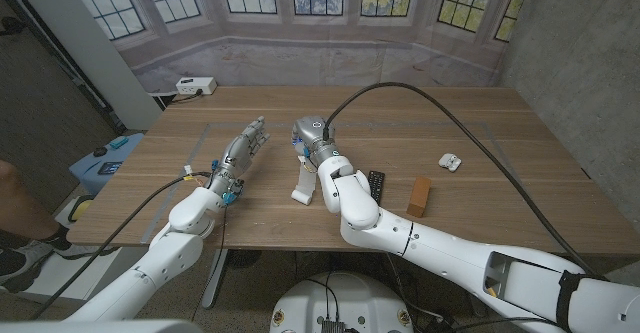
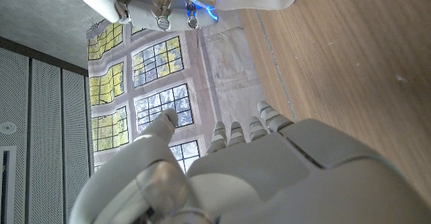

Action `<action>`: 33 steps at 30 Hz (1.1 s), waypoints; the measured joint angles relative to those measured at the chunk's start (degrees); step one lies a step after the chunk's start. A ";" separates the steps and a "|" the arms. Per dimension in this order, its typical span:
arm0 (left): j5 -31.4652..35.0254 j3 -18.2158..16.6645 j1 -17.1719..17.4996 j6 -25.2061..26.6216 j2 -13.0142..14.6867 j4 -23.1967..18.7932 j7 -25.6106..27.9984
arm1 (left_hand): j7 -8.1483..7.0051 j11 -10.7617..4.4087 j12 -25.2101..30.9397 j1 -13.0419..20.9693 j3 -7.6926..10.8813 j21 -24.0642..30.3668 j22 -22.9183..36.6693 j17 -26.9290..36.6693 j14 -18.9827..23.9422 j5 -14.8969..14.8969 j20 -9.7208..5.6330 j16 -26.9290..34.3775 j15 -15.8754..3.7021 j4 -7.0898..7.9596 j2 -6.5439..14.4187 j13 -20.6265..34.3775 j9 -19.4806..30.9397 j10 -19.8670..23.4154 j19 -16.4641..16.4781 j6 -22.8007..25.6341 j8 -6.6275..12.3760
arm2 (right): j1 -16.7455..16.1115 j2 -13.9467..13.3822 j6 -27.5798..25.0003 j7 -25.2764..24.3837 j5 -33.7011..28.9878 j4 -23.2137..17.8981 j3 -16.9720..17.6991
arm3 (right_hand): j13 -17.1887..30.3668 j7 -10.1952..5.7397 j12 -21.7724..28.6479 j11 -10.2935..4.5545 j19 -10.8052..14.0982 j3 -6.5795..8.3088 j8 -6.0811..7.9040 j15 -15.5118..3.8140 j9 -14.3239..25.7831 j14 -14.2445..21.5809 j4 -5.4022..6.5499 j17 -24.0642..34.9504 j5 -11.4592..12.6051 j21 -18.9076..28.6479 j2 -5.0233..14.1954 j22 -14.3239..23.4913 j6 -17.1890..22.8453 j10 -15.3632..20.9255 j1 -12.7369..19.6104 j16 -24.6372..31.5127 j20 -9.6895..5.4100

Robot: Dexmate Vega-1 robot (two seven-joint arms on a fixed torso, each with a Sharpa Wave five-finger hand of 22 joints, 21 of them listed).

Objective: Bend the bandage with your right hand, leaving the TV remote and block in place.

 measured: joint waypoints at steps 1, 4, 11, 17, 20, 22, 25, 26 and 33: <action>0.02 -0.04 0.14 0.01 0.06 -0.21 0.12 | 0.00 0.00 0.00 0.00 0.00 0.00 0.00 0.00 0.00 0.00 0.00 0.00 0.00 0.00 0.00 0.00 0.00 0.00 0.00 0.00 0.00 | -0.16 -0.17 0.15 -0.10 0.05 -0.19 0.05 | 0.00 0.00 0.00 0.00 0.00 0.00 0.00 0.00 0.00 0.00 0.00 0.00 0.00 0.00 0.00 0.00 0.00 0.00 0.00 0.00 0.00; 0.34 -0.07 0.34 0.10 0.14 -0.49 0.49 | 0.00 0.00 0.00 0.00 0.00 0.00 0.00 0.00 0.00 0.00 0.00 0.00 0.00 0.00 0.00 0.00 0.00 0.00 0.00 0.00 0.00 | -0.58 -0.63 0.32 -0.19 0.10 -0.64 0.16 | 0.00 0.00 0.00 0.00 0.00 0.00 0.00 0.00 0.28 0.00 0.00 0.00 0.00 0.00 0.00 0.00 0.00 0.00 0.00 0.29 0.00; 0.88 -0.15 1.24 0.42 0.41 -1.89 1.52 | 0.00 0.00 0.00 0.00 0.00 0.00 0.00 0.00 0.00 0.00 0.00 0.00 0.00 0.00 0.00 0.00 0.00 0.00 0.00 0.00 0.00 | -1.55 -1.69 1.37 -0.46 0.32 -1.63 0.65 | 0.00 -0.12 0.00 0.00 0.00 -0.17 0.00 -0.29 0.31 0.32 0.17 0.28 0.00 0.00 0.00 0.00 0.12 0.00 0.00 0.34 0.00; 1.29 -0.18 1.80 0.61 0.55 -2.83 2.35 | 0.00 0.00 0.00 0.00 0.00 0.00 0.00 0.00 0.00 0.00 0.00 0.00 0.00 0.00 0.00 0.00 0.00 0.00 0.00 0.00 0.00 | -2.18 -2.17 2.13 -0.58 0.59 -2.06 1.11 | 0.00 -0.31 0.00 0.00 0.00 -0.25 0.00 -0.22 0.31 0.46 0.23 0.28 0.00 0.00 0.00 0.00 0.31 0.00 0.00 0.34 0.01; 1.51 -0.21 2.04 0.72 0.61 -3.19 2.75 | 0.00 0.00 0.00 0.00 -0.12 0.00 0.00 0.00 0.00 0.00 0.00 0.00 0.00 -0.12 0.00 0.00 0.00 0.00 0.00 0.00 0.00 | -2.45 -2.23 2.43 -0.64 0.83 -2.09 1.33 | 0.00 -0.31 0.00 0.00 0.00 -0.40 -0.45 -0.22 0.31 0.46 0.08 0.28 0.00 0.00 0.00 0.00 0.30 0.00 0.00 0.33 0.01; 1.65 -0.23 2.17 0.76 0.65 -3.38 2.95 | 0.00 0.00 0.00 0.00 -0.16 0.00 0.00 0.00 0.00 0.00 0.00 0.00 0.00 -0.16 0.00 0.00 0.00 0.00 0.00 0.00 0.00 | -2.60 -2.23 2.60 -0.70 0.98 -2.09 1.45 | 0.00 -0.31 0.00 0.00 -0.01 -0.39 -0.46 -0.22 0.31 0.46 0.08 0.28 0.00 0.00 0.00 0.00 0.30 0.00 0.00 0.34 0.01; 1.71 -0.27 2.29 0.84 0.69 -3.55 3.31 | 0.00 0.00 0.00 -0.01 -0.16 0.00 0.00 0.00 0.00 0.00 0.00 0.00 0.00 -0.16 0.00 0.00 0.00 0.00 0.00 0.00 0.00 | -2.84 -2.23 2.76 -0.80 1.14 -2.09 1.60 | 0.00 -0.31 0.00 0.00 -0.01 -0.39 -0.46 -0.14 0.30 0.55 0.08 0.28 0.00 0.00 0.00 0.00 0.30 0.00 0.00 0.34 0.01; 1.73 -0.33 2.46 0.85 0.72 -3.77 3.39 | 0.00 0.00 0.00 -0.01 -0.16 0.00 0.00 0.00 0.00 0.00 0.00 0.00 0.00 -0.16 -0.01 0.00 0.00 0.00 0.00 0.00 0.00 | -2.92 -2.23 3.02 -0.93 1.43 -2.06 1.66 | 0.00 -0.31 0.00 0.00 -0.01 -0.39 -0.46 -0.19 0.30 0.61 0.08 0.28 0.00 0.00 0.00 0.00 0.30 0.00 0.00 0.34 0.01; 1.87 -0.39 2.66 1.00 0.77 -4.09 3.72 | 0.00 0.00 0.00 -0.01 -0.15 0.00 0.00 0.00 0.00 0.00 0.00 0.00 0.00 -0.15 -0.01 0.00 0.00 0.00 0.00 0.00 0.00 | -3.50 -2.16 3.51 -1.44 2.09 -1.68 1.95 | 0.00 0.00 0.00 0.00 -0.01 -0.55 -0.46 -0.18 0.30 0.61 0.24 0.27 0.00 0.00 0.00 0.00 0.62 0.00 0.00 0.33 0.01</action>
